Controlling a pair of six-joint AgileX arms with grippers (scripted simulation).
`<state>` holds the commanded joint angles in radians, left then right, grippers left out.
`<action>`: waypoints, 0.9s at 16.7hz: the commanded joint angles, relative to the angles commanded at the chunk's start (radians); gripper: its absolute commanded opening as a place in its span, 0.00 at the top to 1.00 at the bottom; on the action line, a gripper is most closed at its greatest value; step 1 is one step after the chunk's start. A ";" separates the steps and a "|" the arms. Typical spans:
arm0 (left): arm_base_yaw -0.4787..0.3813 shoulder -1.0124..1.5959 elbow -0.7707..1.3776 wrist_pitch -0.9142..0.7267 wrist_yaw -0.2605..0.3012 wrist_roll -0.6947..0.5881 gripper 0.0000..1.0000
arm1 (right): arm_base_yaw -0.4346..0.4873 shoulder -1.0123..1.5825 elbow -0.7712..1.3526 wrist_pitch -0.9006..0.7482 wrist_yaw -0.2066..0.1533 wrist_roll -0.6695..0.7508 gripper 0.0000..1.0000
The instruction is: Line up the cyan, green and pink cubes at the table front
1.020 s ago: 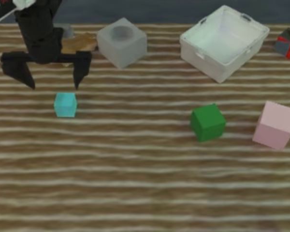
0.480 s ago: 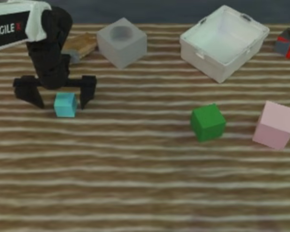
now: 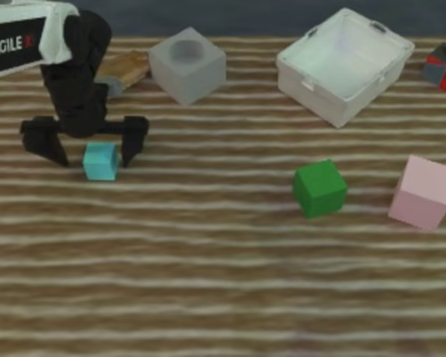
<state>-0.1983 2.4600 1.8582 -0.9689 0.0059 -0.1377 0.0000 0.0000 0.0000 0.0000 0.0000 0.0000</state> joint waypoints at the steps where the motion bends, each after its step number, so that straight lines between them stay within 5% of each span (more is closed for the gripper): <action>1: 0.000 0.000 0.000 0.000 0.000 0.000 0.38 | 0.000 0.000 0.000 0.000 0.000 0.000 0.00; 9: 0.000 0.000 0.000 0.000 0.000 0.000 0.98 | 0.000 0.000 0.000 0.000 0.000 0.000 0.00; 15: 0.000 0.000 0.000 0.000 0.000 0.000 1.00 | 0.000 0.000 0.000 0.000 0.000 0.000 0.00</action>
<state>-0.1983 2.4600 1.8582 -0.9689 0.0059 -0.1377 0.0000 0.0000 0.0000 0.0000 0.0000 0.0000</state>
